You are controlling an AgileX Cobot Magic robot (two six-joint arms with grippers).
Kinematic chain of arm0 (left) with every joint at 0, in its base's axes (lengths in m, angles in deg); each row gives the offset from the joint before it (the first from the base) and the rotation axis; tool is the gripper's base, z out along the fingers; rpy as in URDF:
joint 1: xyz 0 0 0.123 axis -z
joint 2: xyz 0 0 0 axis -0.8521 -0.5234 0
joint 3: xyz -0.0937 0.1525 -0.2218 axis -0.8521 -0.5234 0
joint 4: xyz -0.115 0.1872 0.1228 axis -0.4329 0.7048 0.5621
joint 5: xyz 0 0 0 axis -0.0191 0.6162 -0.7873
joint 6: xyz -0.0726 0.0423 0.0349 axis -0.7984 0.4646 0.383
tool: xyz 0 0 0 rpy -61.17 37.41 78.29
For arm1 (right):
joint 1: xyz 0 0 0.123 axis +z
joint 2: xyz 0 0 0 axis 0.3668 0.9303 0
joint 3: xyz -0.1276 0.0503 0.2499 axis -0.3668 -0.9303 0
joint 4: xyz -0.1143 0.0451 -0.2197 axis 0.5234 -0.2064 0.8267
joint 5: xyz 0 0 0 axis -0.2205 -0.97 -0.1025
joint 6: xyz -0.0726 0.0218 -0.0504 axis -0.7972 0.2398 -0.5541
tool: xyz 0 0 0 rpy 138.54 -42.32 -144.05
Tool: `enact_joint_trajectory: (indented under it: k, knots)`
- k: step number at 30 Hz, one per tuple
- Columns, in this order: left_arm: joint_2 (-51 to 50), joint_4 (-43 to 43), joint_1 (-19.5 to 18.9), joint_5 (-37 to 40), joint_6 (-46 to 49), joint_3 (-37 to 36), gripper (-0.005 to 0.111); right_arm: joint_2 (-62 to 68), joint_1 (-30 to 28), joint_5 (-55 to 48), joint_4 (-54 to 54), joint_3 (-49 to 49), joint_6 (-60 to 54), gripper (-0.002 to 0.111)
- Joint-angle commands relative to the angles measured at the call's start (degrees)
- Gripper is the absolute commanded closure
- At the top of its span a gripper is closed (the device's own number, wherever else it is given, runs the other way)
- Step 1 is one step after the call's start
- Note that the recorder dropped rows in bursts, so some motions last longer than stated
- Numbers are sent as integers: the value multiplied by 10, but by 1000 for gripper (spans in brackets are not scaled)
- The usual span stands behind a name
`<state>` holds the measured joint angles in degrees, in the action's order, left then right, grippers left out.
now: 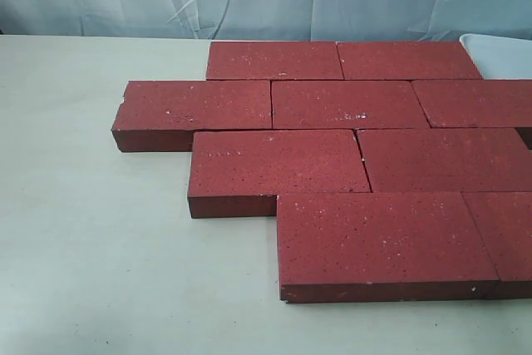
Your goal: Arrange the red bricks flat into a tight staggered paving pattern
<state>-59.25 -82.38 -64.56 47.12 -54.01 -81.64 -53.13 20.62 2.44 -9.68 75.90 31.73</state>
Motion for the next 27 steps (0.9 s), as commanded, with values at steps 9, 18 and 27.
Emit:
enact_joint_trajectory:
  k: [9, 18, 27]
  knots:
    - [4, 12, 0, -15, -36, -3, 107, -3, -4, 8, -1, -1, -2, 109]
    - [4, 130, 0, -15, -213, -3, 107, -3, -4, 8, -1, -1, -2, 109]
    - [4, 130, 0, -15, -190, -3, 107, -3, -4, 8, -1, -1, -2, 109]
